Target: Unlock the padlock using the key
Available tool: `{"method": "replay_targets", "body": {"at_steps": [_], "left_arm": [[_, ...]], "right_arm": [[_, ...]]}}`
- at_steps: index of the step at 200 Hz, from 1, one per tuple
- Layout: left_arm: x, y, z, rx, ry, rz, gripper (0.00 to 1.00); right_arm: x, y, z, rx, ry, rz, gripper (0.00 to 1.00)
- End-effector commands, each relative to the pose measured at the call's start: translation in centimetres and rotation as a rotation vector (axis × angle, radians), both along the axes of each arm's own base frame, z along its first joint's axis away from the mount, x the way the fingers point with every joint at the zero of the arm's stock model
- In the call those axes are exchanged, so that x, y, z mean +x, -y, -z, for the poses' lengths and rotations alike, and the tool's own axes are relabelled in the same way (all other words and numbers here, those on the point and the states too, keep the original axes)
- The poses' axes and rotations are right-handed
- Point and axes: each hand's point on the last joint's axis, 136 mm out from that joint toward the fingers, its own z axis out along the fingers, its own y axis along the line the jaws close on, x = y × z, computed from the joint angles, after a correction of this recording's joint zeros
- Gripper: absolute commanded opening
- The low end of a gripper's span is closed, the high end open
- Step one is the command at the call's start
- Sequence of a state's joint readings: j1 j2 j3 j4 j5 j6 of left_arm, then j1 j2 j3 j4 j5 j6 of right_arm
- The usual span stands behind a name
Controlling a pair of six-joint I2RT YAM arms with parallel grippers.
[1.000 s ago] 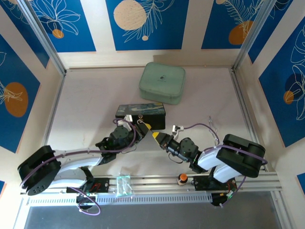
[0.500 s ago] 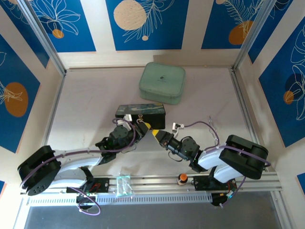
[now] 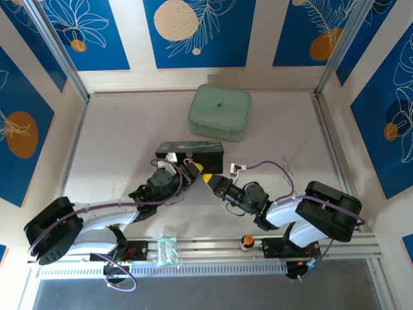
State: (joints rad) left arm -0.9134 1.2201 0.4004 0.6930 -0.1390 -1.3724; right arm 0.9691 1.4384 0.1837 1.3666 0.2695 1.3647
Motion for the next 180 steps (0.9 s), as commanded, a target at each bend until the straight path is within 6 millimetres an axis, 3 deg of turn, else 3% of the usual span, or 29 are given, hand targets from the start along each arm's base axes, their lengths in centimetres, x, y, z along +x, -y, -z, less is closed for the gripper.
{"method": "replay_targets", "body": {"at_steps": [1,53,81,145,180], "left_arm": [[-0.2,0.9,-3.0,-0.094,0.064,0.038,0.00],[-0.6,1.9,-4.2,-0.146,0.092,0.092,0.00],[-0.6,2.2,-4.1,-0.165,0.088,0.100,0.00],[-0.5,2.8,-4.4,-0.204,0.092,0.114,0.00],[-0.6,2.9,-4.7,-0.229,0.095,0.122,0.00]], "right_arm": [[0.1,-0.4,-1.7,0.038,0.047,-0.040,0.00],[1.8,0.5,-1.6,0.059,0.001,-0.106,0.00],[2.3,0.5,-0.1,0.053,-0.066,-0.112,0.00],[3.2,0.4,0.3,0.072,-0.119,-0.128,0.00],[3.7,0.8,2.4,0.056,-0.202,-0.145,0.00]]}}
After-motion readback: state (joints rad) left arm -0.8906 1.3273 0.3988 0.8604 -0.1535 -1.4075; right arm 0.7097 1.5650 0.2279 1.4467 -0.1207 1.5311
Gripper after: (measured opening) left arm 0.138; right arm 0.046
